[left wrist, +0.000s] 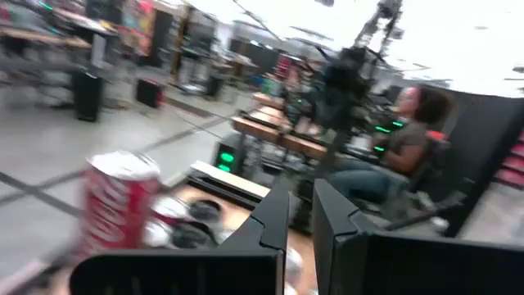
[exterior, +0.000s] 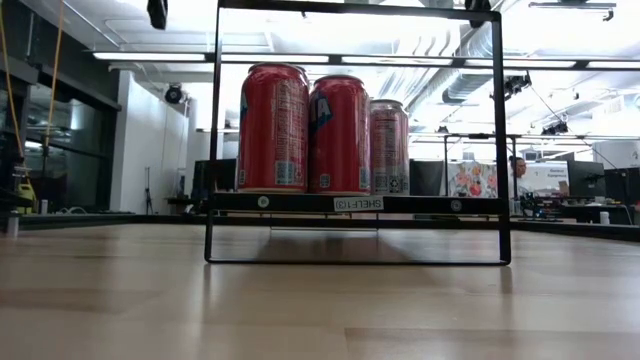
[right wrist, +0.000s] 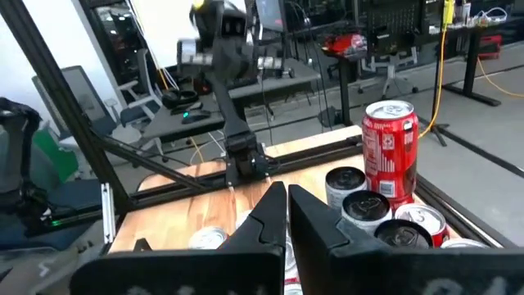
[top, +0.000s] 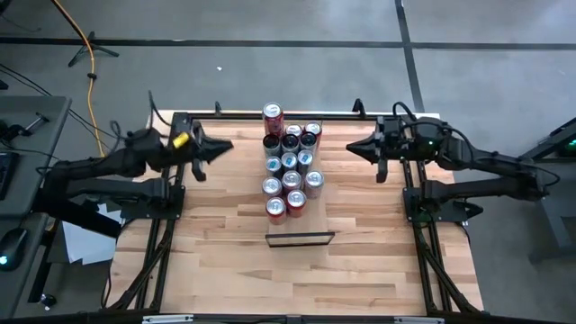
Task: Place canned beverage on shelf
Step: Return to Home Position
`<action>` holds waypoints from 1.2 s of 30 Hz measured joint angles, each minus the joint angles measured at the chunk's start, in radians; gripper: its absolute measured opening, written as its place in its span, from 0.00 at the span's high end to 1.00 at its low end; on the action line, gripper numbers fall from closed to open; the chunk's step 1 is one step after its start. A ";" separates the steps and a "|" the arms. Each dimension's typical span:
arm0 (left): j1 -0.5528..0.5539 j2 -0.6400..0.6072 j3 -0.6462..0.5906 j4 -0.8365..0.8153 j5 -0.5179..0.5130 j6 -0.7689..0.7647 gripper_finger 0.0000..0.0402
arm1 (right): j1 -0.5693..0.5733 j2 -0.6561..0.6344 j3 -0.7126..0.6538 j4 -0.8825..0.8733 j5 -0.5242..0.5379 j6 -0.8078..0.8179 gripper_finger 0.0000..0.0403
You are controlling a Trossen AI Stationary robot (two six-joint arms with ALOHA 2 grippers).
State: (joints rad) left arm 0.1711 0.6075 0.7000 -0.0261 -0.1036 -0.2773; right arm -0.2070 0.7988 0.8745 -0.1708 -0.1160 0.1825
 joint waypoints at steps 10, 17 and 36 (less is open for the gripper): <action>-0.217 -0.063 -0.368 0.409 -0.170 -0.062 1.00 | 0.000 -0.054 0.000 0.003 -0.001 0.117 0.99; -0.233 -0.320 -0.517 0.407 -0.172 0.004 1.00 | 0.000 -0.083 0.000 0.002 0.000 0.141 0.99; -0.232 -0.588 -0.688 0.271 -0.133 -0.159 1.00 | 0.000 -0.183 0.001 -0.287 -0.114 0.223 1.00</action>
State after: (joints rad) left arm -0.0605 0.0191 0.0116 0.2446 -0.2365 -0.4368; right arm -0.2070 0.6157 0.8757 -0.4577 -0.2301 0.4057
